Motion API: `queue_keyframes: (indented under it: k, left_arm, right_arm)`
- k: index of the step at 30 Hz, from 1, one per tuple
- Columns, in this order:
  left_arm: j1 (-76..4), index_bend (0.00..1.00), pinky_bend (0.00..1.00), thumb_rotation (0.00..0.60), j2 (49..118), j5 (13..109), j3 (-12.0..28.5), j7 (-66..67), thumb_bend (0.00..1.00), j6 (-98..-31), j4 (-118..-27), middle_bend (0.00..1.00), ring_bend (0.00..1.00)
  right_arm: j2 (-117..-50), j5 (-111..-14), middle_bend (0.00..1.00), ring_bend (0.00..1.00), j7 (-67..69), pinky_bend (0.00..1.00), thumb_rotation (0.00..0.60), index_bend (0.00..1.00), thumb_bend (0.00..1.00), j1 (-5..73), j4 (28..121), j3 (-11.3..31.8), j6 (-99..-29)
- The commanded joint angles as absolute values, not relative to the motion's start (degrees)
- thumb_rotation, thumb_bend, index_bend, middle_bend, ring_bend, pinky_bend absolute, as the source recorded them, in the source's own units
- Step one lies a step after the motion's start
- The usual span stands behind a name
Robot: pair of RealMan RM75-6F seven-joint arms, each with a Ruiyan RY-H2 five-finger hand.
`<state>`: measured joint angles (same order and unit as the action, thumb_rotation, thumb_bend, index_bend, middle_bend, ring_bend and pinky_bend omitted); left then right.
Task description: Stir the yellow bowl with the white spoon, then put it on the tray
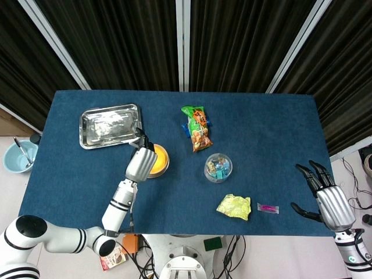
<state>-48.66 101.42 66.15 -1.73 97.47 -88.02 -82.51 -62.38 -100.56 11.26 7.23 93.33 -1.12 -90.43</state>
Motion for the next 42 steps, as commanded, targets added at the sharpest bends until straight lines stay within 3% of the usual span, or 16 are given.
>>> queue_keyframes:
  k: [1, 8, 21, 28, 32, 42]
  left_arm:
    - [-48.34, 0.61, 0.27, 0.600, 102.31, 69.17, -2.83, 99.42, 0.45, -88.04, -80.71, 0.54, 0.37]
    - [-47.36, 0.61, 0.28, 0.600, 103.36, 69.09, -1.72, 102.74, 0.45, -86.38, -79.85, 0.55, 0.37]
    - [-43.72, 0.61, 0.26, 0.600, 97.18, 65.93, 6.20, 85.32, 0.44, -84.23, -85.71, 0.54, 0.37]
    - [-40.57, 0.59, 0.25, 0.600, 91.95, 50.39, 17.82, 63.94, 0.43, -75.88, -89.64, 0.52, 0.37]
    - [-40.96, 0.59, 0.25, 0.600, 89.22, 43.00, 22.37, 57.32, 0.43, -69.92, -86.75, 0.51, 0.37]
    - [-44.67, 0.56, 0.23, 0.600, 90.38, 31.08, 25.54, 48.58, 0.43, -58.07, -72.66, 0.48, 0.33]
  right_arm:
    - [-62.34, -100.55, 0.14, 0.00, 11.27, 0.10, 0.600, 0.06, 0.18, 7.23, 93.35, -1.11, -90.42]
    - [-62.30, -100.72, 0.14, 0.00, 11.07, 0.10, 0.600, 0.06, 0.17, 7.29, 93.56, -1.03, -90.48]
    - [-61.95, -100.44, 0.14, 0.00, 10.99, 0.10, 0.600, 0.06, 0.18, 7.21, 93.73, -0.94, -90.41]
    - [-61.65, -100.53, 0.14, 0.00, 10.23, 0.10, 0.600, 0.06, 0.18, 7.22, 94.42, -0.99, -90.19]
    - [-61.49, -100.48, 0.14, 0.00, 9.48, 0.10, 0.600, 0.06, 0.18, 7.25, 95.00, -0.96, -89.96]
    - [-60.88, -99.75, 0.14, 0.00, 8.18, 0.10, 0.600, 0.06, 0.18, 7.33, 96.39, -0.74, -89.21]
